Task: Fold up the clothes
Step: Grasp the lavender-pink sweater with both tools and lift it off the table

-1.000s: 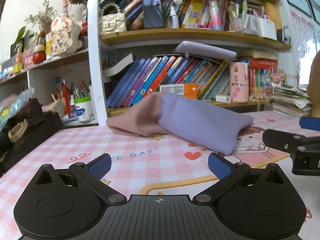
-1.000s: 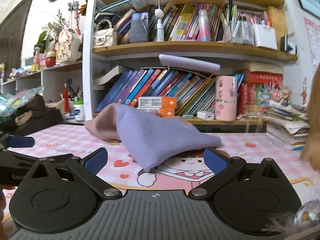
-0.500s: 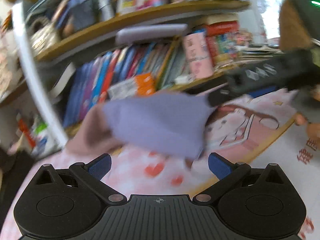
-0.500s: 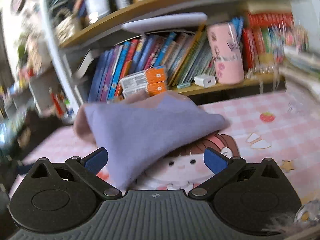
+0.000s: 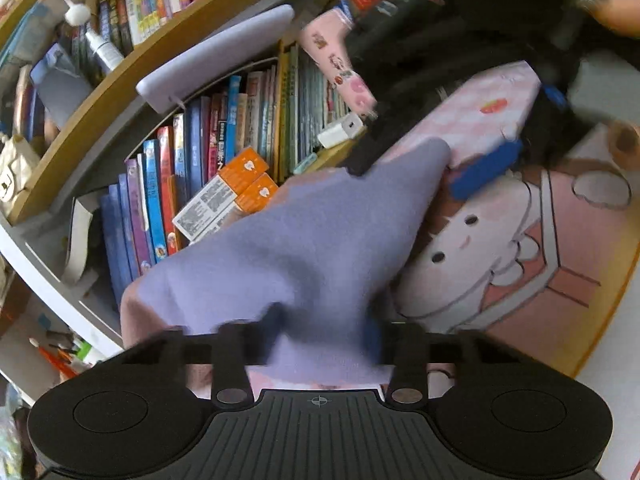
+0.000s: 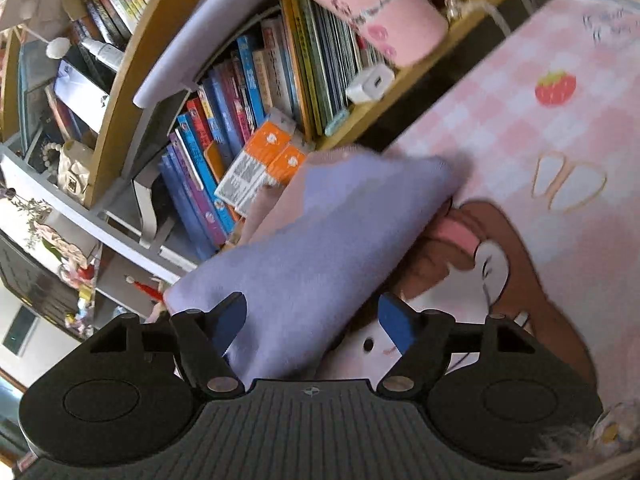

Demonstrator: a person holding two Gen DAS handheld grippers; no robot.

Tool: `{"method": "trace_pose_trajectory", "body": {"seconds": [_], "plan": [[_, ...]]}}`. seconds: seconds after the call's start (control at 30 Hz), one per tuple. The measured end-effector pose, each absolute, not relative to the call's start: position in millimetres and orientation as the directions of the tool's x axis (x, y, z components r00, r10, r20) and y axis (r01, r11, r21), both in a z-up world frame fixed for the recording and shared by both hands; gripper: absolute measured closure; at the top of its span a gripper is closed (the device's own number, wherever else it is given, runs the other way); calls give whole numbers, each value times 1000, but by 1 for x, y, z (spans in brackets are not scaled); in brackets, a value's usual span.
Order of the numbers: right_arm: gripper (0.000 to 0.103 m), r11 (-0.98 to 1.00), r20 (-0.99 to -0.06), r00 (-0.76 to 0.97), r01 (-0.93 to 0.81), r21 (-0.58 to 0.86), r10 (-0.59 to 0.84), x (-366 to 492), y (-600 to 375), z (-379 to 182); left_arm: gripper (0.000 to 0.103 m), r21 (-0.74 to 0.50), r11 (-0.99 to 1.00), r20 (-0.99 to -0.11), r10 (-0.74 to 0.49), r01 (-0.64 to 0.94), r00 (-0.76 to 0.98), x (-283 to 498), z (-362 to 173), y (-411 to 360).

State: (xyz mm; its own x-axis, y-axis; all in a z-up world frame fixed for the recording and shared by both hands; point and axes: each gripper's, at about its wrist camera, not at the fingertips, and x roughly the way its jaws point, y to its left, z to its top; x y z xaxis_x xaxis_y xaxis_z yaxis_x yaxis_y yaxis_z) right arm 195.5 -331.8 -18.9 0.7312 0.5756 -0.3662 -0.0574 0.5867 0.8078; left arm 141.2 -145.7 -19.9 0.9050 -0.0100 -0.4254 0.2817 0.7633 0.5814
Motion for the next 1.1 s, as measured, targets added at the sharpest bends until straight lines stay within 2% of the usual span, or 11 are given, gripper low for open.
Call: {"method": "trace_pose_trajectory", "body": {"seconds": [0.1, 0.27, 0.3, 0.33, 0.4, 0.53, 0.7, 0.83, 0.9, 0.97, 1.1], "plan": [[31, 547, -357, 704, -52, 836, 613, 197, -326, -23, 85, 513, 804, -419, -69, 299, 905, 132, 2, -131], [31, 460, -309, 723, -14, 888, 618, 198, -331, -27, 87, 415, 847, -373, -175, 332, 911, 91, 28, -103], [36, 428, -290, 737, 1, 904, 611, 195, -336, -30, 87, 400, 852, -365, -192, 339, 911, 79, 31, -97], [61, 396, -273, 747, 14, 918, 606, 192, -341, -32, 87, 385, 857, -360, -204, 344, 910, 68, 32, -92], [89, 345, -228, 753, 1, 939, 618, 180, -347, -29, 87, 356, 865, -356, -223, 352, 907, 48, 32, -81], [91, 317, -49, 780, -195, 928, 624, 142, -347, 17, 88, 262, 871, -309, -332, 416, 891, 13, 50, -63], [92, 288, 283, 732, -548, 785, 620, 95, -347, 149, 88, 25, 792, 5, -610, 610, 792, -38, 132, -17], [92, 254, 472, 559, -786, 564, 682, 64, -320, 238, 89, -83, 669, 258, -701, 738, 665, -69, 176, 34], [92, 315, 438, 543, -812, 492, 716, 60, -296, 260, 88, -150, 635, 280, -708, 758, 648, -70, 177, 54], [92, 366, 376, 553, -807, 464, 744, 67, -270, 265, 88, -237, 640, 239, -691, 731, 682, -62, 162, 72], [92, 482, 75, 629, -661, 575, 773, 125, -213, 195, 88, -409, 737, -33, -601, 538, 798, -29, 93, 101]]}}
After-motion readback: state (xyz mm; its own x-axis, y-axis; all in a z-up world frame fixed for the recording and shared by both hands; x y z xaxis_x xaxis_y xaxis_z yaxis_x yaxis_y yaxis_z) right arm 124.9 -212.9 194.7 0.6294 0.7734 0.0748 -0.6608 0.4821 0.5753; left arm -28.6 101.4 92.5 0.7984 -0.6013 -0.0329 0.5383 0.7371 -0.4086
